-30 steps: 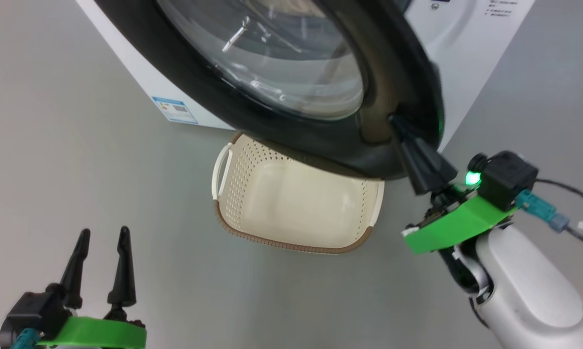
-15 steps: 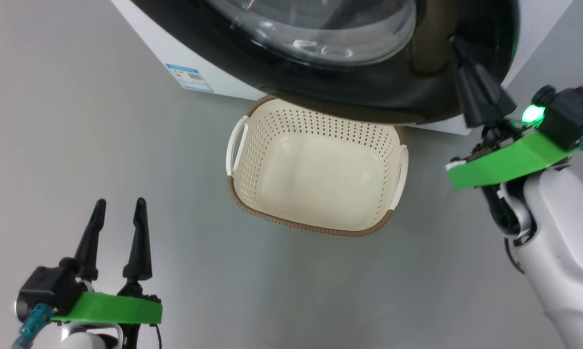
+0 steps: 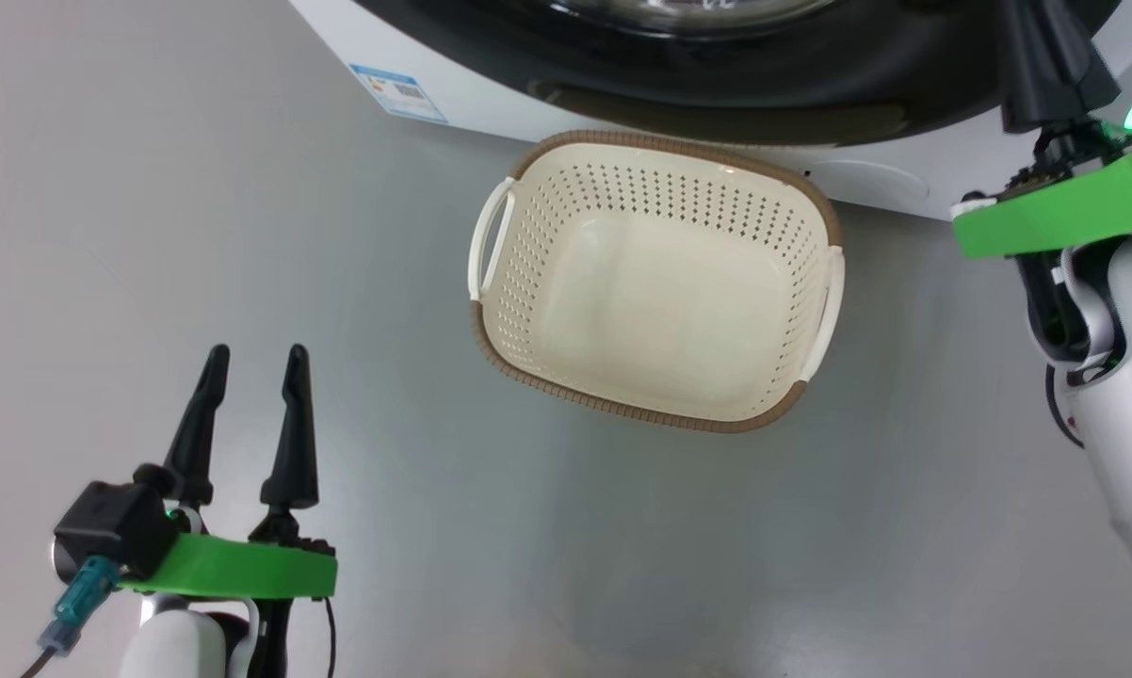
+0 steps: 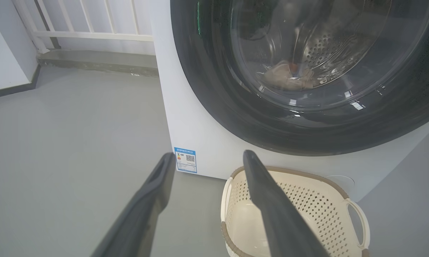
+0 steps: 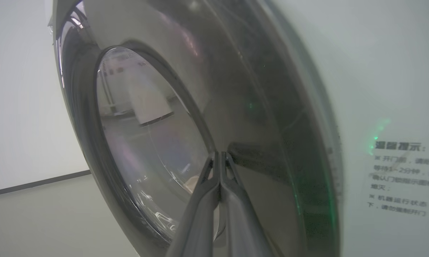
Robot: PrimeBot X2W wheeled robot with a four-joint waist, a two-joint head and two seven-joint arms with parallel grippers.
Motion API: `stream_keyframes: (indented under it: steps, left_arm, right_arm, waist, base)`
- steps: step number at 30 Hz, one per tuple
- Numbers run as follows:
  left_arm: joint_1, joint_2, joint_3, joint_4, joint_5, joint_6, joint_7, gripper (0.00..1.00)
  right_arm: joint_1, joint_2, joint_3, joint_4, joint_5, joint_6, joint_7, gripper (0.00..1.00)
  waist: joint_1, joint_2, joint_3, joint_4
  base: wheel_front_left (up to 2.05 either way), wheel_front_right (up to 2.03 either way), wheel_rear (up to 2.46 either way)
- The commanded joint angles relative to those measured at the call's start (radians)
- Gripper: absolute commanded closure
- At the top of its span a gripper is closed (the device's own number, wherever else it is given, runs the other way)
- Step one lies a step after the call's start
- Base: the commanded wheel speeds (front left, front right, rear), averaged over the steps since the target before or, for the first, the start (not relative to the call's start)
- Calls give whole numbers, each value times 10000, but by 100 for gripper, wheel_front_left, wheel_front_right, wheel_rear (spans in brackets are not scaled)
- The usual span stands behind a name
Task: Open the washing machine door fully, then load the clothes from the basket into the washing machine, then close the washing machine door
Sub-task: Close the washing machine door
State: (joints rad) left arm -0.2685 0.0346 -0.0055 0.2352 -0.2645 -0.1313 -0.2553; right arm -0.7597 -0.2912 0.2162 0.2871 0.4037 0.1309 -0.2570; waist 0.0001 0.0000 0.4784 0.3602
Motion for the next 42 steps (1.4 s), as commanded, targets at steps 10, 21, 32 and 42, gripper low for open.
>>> stream_keyframes:
  steps: [10, 21, 32, 42]
  left_arm:
    - [-343, 169, 179, -327, -134, 6, -65, 0]
    - [-315, 162, 171, -96, -71, 6, -65, 0]
    - [131, 550, 340, 83, 68, 6, -65, 0]
    - [804, 1075, 550, 184, 166, 6, -65, 0]
  right_arm:
    - [-747, 86, -473, 23, -260, -2, -48, 100]
    - [-407, 284, -217, 61, -284, -2, -48, 100]
    - [1219, 741, 230, -134, -67, -2, -48, 66]
    - [2938, 1225, 114, -266, 13, -2, -48, 0]
  waist:
    - [-1, 0, 438, 255]
    - [-1, 0, 79, 88]
    - [-1, 0, -925, -565]
    - [-1, 0, -2072, -1504]
  base:
    - [0, 0, 0]
    - [0, 0, 0]
    - [0, 0, 0]
    - [0, 0, 0]
